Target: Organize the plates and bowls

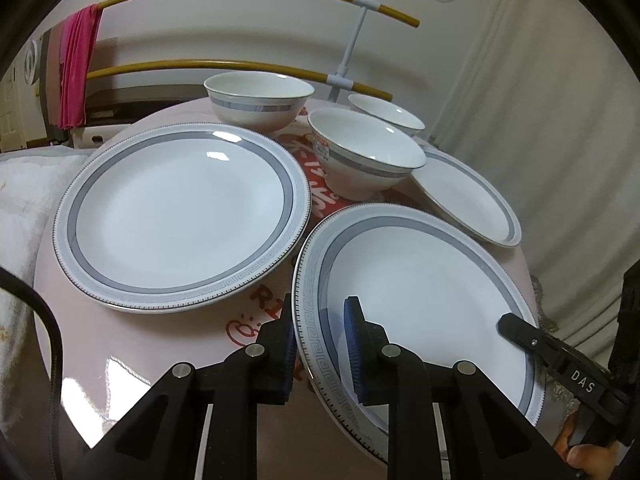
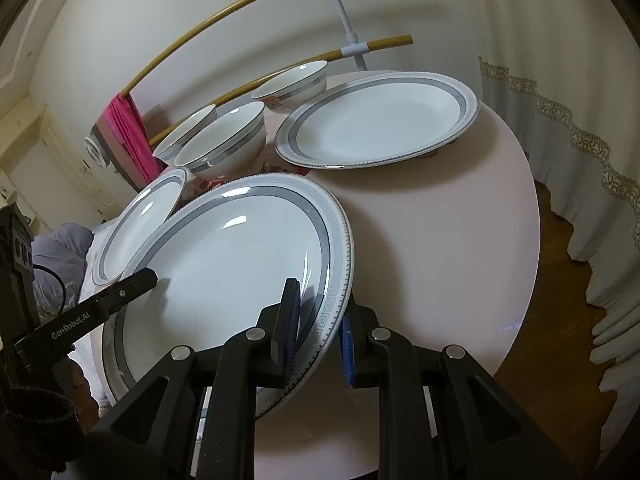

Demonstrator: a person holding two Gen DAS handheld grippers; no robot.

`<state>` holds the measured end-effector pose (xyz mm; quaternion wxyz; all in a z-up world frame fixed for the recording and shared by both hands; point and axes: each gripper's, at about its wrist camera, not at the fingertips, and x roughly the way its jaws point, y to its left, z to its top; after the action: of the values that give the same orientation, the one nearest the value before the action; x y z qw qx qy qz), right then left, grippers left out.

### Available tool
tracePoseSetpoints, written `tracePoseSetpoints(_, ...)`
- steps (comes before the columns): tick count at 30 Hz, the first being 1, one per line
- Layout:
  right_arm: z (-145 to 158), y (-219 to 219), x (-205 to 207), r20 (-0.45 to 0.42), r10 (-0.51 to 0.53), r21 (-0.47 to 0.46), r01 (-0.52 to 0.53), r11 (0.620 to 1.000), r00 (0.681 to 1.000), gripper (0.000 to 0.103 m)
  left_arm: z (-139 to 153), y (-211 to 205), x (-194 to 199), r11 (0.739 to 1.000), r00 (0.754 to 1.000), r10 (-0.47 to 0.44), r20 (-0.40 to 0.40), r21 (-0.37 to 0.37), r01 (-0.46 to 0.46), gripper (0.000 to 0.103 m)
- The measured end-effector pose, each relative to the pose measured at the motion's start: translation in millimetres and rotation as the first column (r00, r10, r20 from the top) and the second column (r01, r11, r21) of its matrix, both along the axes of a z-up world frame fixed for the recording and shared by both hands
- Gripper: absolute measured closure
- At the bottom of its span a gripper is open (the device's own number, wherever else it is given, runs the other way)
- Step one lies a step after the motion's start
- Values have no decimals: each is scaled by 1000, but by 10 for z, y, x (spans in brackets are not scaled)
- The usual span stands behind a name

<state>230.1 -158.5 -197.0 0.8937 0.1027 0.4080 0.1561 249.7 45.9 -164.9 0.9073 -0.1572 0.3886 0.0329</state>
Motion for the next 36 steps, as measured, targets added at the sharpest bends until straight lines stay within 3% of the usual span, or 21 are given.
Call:
tracePoseSetpoints(15,344,170,-188,69,31,-6,-31,1000,997,85,356,185,-450,1000,993,26,113,9,-27,85)
tracePoseSetpoints(28,417,1045,12,74,149,-6,-149,989,986,85,355,893,-767,983,974,181,134,14,-184,85)
tracePoseSetpoints(36,279,1550,215,35,200,-13,-200,980,979,84,249,1217,-694,971,966,236,104,15,-239,85)
